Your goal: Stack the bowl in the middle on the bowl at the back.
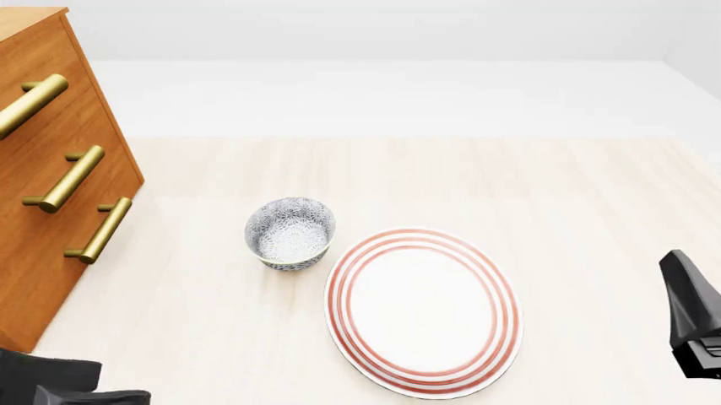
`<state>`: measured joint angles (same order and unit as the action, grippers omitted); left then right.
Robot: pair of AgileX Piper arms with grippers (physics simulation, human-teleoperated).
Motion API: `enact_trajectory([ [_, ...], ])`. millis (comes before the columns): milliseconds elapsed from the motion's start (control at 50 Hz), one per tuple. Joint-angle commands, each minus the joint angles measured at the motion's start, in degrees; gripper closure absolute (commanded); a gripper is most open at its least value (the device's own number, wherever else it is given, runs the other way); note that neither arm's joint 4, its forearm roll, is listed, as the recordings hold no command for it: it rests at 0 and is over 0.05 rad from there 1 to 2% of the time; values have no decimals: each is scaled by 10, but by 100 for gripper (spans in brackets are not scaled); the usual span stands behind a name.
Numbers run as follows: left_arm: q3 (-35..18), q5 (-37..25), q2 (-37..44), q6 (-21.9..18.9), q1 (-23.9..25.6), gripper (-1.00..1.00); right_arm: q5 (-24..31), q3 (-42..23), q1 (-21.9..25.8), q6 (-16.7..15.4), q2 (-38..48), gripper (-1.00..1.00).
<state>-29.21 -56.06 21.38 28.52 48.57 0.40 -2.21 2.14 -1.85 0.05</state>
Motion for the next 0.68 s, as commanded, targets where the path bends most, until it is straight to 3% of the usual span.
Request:
enact_trajectory([
  [20, -86, -95, -83, -39, -72, -100, 20, -27, 4, 1, 0, -100],
  [160, -136, -136, -115, -48, -107, -100, 80, -93, 26, 14, 0, -100],
  [220, -167, -138, -122, -63, -145, -100, 108, -123, 32, 16, 0, -100],
  [380, -194, -138, -151, -75, -192, -100, 188, -206, 25, 22, 0, -100],
  [560, -225, -138, -193, -51, -228, -100, 253, -268, 17, 23, 0, -100],
  [660, -244, -138, -213, -58, -249, -100, 279, -299, 11, 29, 0, -100],
  [680, -255, -138, -214, -43, -253, -100, 281, -301, 9, 29, 0, -100],
])
